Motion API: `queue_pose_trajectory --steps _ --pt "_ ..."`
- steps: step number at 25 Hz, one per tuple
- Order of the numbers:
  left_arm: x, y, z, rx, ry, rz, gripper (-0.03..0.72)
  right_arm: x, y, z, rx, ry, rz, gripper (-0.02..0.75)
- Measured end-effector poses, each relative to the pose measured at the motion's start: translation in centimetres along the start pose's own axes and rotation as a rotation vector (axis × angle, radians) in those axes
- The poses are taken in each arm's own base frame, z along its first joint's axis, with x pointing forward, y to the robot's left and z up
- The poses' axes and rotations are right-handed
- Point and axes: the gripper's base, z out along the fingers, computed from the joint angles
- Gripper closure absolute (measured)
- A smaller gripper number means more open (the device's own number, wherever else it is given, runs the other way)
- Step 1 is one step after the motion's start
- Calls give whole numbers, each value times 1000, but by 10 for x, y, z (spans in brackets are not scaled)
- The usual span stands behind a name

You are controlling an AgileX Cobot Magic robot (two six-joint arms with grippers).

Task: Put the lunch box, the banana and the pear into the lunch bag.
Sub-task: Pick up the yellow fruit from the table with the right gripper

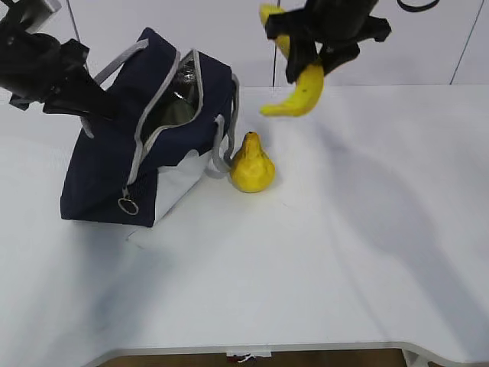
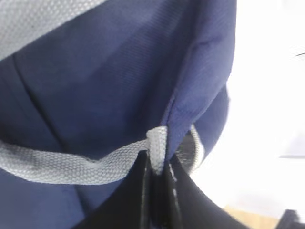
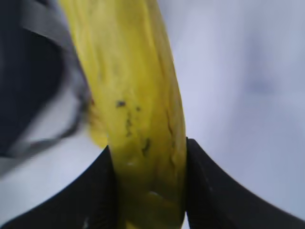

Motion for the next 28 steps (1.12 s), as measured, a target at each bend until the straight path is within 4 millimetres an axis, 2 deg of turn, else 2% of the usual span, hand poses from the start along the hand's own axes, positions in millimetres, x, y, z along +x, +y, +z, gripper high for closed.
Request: queue_pose_trajectory --steps 4,7,9,18,23,28 --pt "-1 -6 0 71 -8 -41 680 -9 19 -23 -190 -56 54 428" --pt "-2 -9 0 99 -24 -62 680 -12 30 -26 -317 -82 77 428" --pt "-3 -10 -1 112 -30 -71 680 -16 36 -21 -390 -104 95 428" --pt "-7 -16 -2 178 -72 -120 680 -34 44 52 -556 -173 241 428" --pt "-10 -17 -3 206 -93 -143 680 -32 48 85 -639 -154 237 428" --pt "-14 -14 -8 234 -132 -183 680 -25 48 111 -639 -101 204 428"
